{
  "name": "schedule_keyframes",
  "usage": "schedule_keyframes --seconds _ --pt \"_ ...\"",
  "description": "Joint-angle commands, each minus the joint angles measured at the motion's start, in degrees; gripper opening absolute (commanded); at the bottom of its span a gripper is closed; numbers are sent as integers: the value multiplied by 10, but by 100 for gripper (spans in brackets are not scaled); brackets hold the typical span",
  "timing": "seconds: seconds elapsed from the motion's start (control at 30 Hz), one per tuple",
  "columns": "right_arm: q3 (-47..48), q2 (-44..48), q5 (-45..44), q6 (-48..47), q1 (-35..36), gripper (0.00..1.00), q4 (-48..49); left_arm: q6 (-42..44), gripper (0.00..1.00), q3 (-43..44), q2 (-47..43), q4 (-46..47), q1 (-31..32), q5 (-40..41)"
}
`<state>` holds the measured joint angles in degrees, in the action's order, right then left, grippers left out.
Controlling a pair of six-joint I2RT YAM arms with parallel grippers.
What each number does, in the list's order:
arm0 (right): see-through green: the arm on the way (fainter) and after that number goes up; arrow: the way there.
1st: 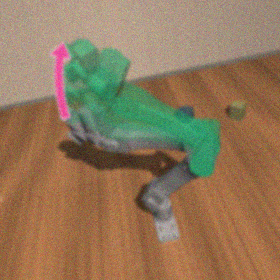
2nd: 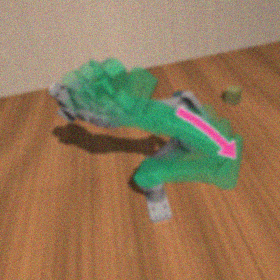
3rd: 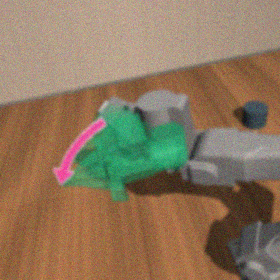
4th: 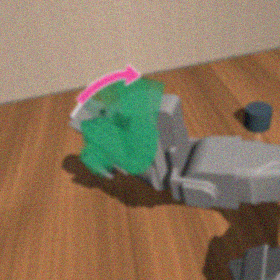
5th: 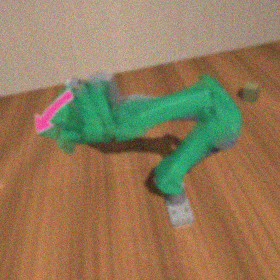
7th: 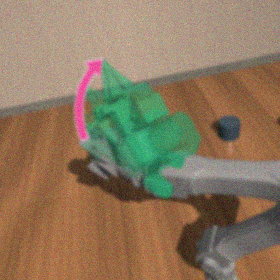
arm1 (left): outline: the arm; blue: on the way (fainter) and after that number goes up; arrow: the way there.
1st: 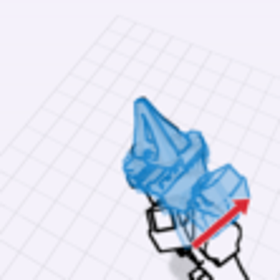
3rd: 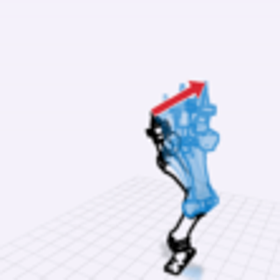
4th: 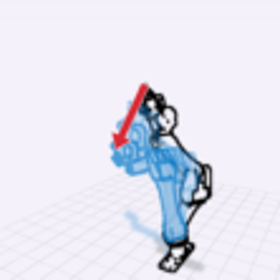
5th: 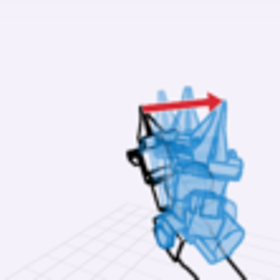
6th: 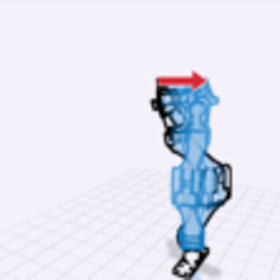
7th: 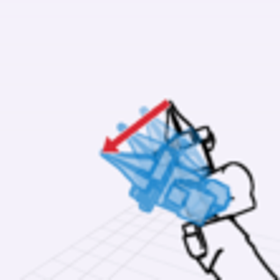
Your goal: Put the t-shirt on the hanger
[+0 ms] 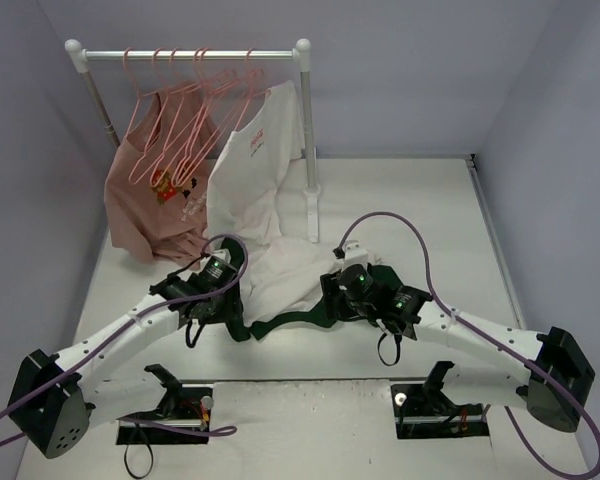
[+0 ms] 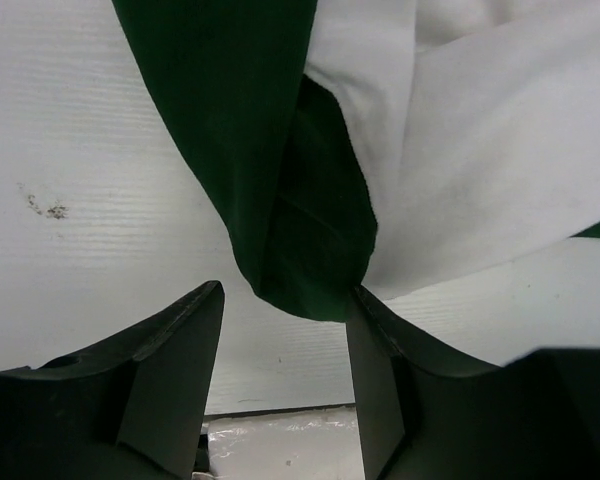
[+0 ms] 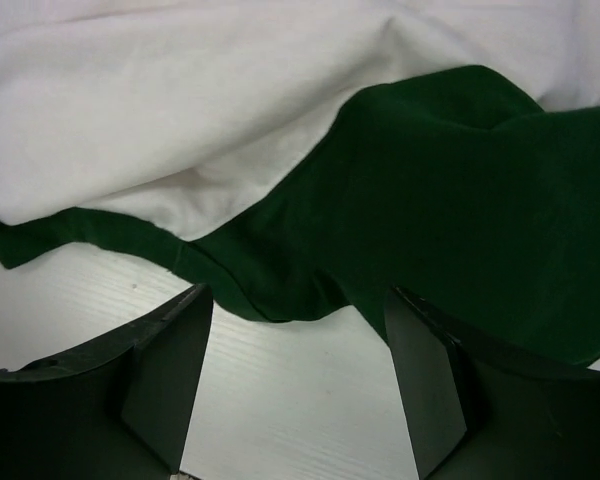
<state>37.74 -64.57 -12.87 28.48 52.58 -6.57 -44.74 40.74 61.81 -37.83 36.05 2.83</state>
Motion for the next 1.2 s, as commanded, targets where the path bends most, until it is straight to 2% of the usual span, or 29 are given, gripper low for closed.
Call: schedule_keyframes --seconds 0.0,0.27,0.3,0.33,0.43,0.47,0.5,0.57,0.6,0.77,0.87,0.9,1.03,1.1,1.17 --pt "-17 19 -74 97 2 67 18 -39 47 -11 6 40 3 -4" --pt "-47 8 -129 176 1 65 -10 -50 46 -44 52 104 4 -21" --pt "-48 1 -133 181 1 64 -9 -48 41 -45 57 110 4 -21" --pt "-49 -6 -134 187 1 61 -9 -45 30 -42 64 116 4 -20" --pt "-50 -28 -146 186 2 41 -9 -30 0 -32 66 113 3 -13" --pt "-50 -29 -148 183 2 34 -10 -25 0 -25 62 108 2 -10" --pt "-49 -35 -149 179 1 21 -10 -22 0 -12 52 95 2 -6" --pt "-39 -34 -144 162 2 5 -14 -6 0 13 27 68 2 -2" --pt "-33 -31 -144 157 2 1 -18 0 0 25 16 56 2 1" --pt "44 -20 -163 68 -10 0 -77 69 0 127 -28 -30 -4 47" --pt "107 -29 -151 18 -55 0 -95 115 0 192 -12 -39 -33 52" --pt "119 -33 -141 -10 -95 0 -93 126 0 207 9 -38 -44 51" --pt "181 -81 -104 -96 -176 0 -92 169 0 283 107 -24 -101 48" --pt "213 -120 -71 -135 -180 0 -88 191 0 312 154 -5 -114 42" --pt "222 -145 8 -169 -176 3 -77 209 0 363 222 11 -123 30"
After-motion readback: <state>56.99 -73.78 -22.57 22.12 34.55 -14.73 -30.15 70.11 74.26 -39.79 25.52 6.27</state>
